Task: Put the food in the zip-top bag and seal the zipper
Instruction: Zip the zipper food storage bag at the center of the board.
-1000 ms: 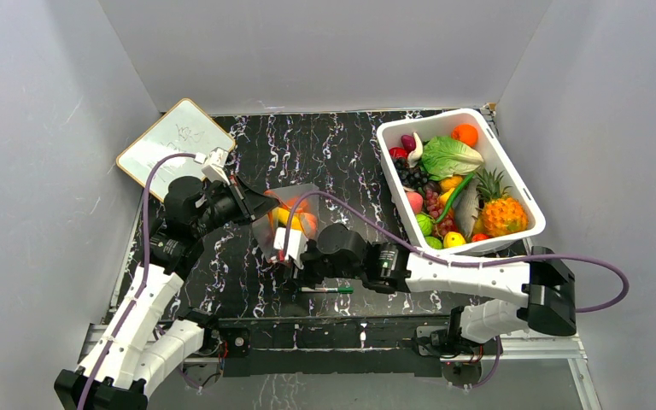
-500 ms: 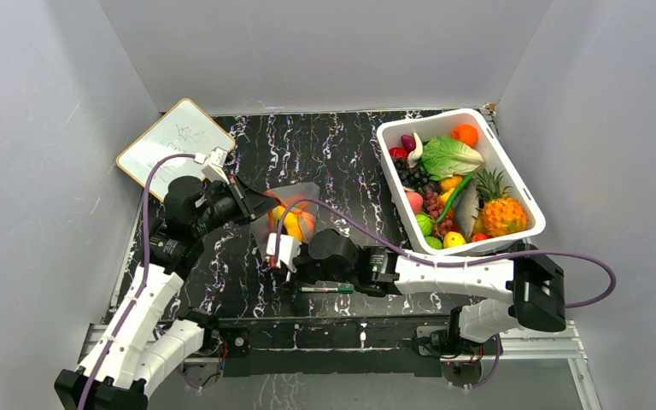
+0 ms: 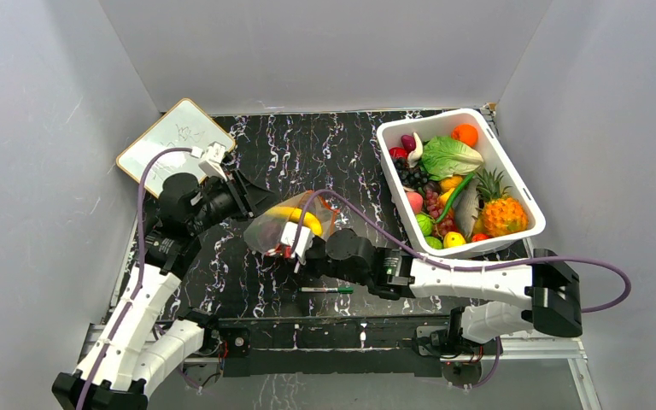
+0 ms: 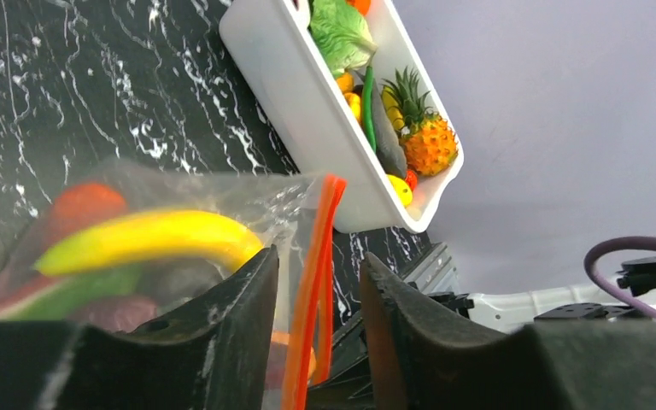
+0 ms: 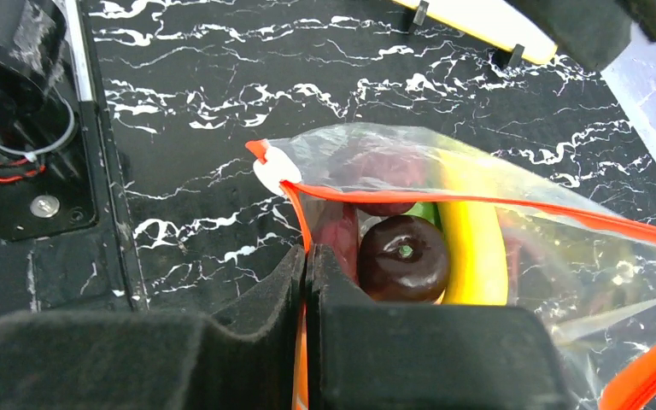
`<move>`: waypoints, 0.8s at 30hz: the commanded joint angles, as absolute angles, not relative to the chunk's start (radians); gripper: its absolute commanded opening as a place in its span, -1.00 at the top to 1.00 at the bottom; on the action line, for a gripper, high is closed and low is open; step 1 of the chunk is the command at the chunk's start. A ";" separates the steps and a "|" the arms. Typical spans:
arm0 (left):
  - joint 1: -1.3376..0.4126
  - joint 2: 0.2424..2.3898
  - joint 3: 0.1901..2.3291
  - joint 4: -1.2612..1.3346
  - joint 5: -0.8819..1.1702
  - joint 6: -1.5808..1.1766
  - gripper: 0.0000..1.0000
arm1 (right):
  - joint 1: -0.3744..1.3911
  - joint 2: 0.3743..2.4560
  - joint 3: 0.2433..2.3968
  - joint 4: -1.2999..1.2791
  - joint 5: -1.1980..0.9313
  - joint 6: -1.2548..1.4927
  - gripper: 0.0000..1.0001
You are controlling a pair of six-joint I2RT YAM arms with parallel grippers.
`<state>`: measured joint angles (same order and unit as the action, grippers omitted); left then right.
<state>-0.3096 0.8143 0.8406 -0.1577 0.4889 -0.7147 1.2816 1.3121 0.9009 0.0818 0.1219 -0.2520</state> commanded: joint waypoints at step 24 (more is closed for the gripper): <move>-0.309 0.573 0.761 -0.344 0.826 0.248 0.04 | 1.101 1.240 0.954 0.162 -0.041 -0.025 1.00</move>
<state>-0.3096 0.6212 0.8124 -0.4072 0.7635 0.1295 1.1095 1.2800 0.9070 0.0803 0.0021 -0.0471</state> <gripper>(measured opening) 0.475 0.009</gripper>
